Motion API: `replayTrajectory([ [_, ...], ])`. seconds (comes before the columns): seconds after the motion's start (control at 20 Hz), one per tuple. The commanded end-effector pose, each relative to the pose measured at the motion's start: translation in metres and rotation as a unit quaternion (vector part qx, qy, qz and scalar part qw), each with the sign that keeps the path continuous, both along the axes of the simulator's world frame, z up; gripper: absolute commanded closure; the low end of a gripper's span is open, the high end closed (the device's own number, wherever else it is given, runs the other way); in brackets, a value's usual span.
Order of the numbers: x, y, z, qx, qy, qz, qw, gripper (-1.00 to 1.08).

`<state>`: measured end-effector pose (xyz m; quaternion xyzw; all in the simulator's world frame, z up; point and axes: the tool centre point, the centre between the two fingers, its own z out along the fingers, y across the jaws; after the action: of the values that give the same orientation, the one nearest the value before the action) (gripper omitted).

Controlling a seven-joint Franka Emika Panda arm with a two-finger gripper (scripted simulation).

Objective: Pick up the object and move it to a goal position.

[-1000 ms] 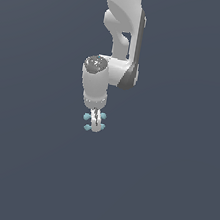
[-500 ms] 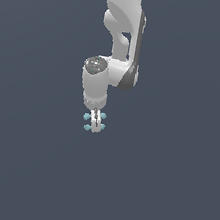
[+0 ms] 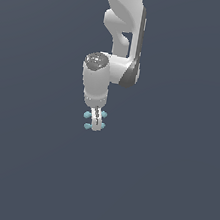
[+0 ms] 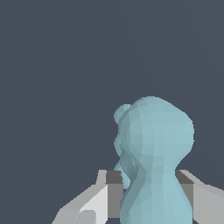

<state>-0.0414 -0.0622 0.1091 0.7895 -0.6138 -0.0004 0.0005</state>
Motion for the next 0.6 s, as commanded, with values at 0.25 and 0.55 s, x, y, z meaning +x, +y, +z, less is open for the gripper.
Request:
replayTrajectory([
  [0.25,0.001,0.008,0.048,0.000,-0.001,0.000,1.0000,1.08],
  [0.55,0.002,0.018,0.108,-0.001,-0.001,-0.001,1.0000,1.08],
])
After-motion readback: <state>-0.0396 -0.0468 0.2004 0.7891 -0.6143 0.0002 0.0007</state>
